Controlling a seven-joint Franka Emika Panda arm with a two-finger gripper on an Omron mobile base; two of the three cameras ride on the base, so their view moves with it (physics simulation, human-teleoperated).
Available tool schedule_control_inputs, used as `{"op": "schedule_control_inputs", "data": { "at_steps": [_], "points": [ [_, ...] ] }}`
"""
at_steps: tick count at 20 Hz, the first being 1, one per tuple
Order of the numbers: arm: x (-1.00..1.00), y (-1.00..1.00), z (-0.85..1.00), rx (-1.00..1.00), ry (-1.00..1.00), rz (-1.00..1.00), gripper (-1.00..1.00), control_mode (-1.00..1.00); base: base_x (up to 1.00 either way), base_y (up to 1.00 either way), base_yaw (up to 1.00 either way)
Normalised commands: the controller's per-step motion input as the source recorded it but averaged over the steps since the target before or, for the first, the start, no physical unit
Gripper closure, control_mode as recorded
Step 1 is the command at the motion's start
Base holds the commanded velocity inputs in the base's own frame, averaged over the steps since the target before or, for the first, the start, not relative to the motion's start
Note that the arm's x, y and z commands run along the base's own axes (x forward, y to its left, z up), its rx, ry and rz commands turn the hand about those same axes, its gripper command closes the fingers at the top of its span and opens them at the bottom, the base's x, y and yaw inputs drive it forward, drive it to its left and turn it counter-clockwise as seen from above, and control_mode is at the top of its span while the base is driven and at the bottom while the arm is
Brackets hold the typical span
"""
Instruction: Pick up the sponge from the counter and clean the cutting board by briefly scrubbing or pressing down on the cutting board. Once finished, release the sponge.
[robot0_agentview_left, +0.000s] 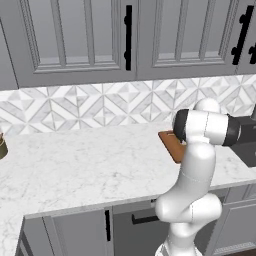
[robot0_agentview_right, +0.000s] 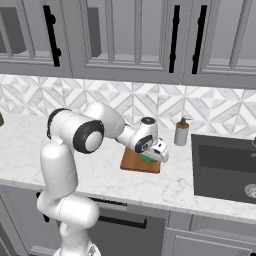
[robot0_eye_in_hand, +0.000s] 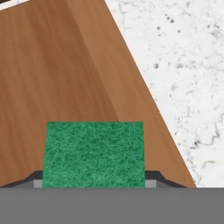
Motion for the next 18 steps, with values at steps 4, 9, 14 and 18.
{"op": "schedule_control_inputs", "data": {
  "at_steps": [4,9,14,18],
  "points": [
    [0.34,0.0,0.0,0.0,0.0,0.03,1.0,-1.0,0.0,0.0,0.0],
    [0.73,0.01,0.0,0.0,-0.04,0.0,1.0,-1.0,0.0,0.0,0.0],
    [0.74,0.0,0.0,0.0,-0.07,0.0,1.0,-1.0,0.0,0.0,0.0],
    [0.11,-0.06,0.0,0.0,-0.01,0.0,1.0,-1.0,0.0,0.0,0.0]
  ]
}}
